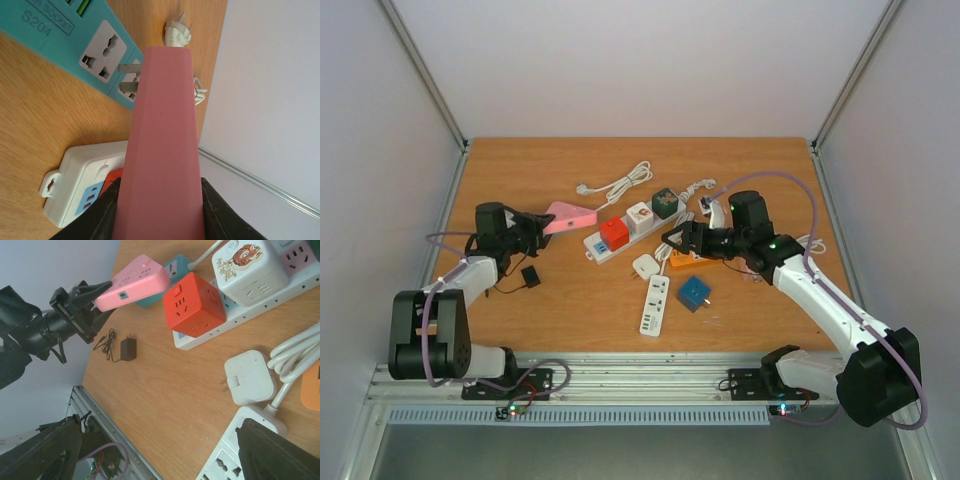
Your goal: Insert the plug
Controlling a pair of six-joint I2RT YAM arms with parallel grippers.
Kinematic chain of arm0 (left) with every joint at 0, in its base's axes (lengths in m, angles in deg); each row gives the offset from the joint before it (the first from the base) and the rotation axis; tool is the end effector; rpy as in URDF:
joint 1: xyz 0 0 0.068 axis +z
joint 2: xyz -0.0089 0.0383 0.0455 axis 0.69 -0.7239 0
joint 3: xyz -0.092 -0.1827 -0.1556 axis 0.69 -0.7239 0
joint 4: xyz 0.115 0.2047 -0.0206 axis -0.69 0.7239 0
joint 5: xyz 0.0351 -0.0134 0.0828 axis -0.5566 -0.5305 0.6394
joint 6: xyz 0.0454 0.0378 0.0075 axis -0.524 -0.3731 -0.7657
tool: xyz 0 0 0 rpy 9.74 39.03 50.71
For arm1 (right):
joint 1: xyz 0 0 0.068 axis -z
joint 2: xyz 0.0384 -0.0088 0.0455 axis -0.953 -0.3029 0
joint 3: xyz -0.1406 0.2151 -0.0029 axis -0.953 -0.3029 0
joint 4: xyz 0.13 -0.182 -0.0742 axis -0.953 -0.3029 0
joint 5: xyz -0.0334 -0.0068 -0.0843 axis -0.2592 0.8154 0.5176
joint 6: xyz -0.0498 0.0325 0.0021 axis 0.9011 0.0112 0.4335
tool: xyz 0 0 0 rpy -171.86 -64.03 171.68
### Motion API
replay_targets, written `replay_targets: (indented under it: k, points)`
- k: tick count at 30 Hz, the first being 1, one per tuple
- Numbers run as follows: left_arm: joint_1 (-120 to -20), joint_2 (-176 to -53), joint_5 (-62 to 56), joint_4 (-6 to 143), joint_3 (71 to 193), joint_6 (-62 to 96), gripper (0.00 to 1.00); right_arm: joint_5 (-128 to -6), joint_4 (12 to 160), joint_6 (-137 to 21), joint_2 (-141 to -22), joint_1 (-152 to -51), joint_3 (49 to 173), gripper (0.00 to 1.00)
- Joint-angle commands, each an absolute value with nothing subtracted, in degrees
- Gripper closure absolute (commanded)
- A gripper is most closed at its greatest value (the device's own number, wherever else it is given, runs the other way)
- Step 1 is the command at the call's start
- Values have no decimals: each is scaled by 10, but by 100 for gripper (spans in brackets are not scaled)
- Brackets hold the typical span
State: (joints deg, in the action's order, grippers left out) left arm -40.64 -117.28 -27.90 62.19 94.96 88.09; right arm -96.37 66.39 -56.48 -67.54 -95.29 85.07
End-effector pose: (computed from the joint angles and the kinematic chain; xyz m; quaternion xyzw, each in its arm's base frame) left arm 0.2621 -0.0102 0.1895 -0.4775 0.7125 -0.4805 0.1829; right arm 0.2061 0.1154 0.2686 -0.2675 0.8190 0.3776 0.3392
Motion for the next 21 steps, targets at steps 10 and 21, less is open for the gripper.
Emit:
replay_targets:
  k: [10, 21]
  points:
    - [-391, -1174, -264, 545, 920, 877, 100, -958, 648, -551, -691, -961, 879, 15]
    - [-384, -1202, -292, 494, 910, 878, 100, -957, 646, -549, -697, -963, 881, 14]
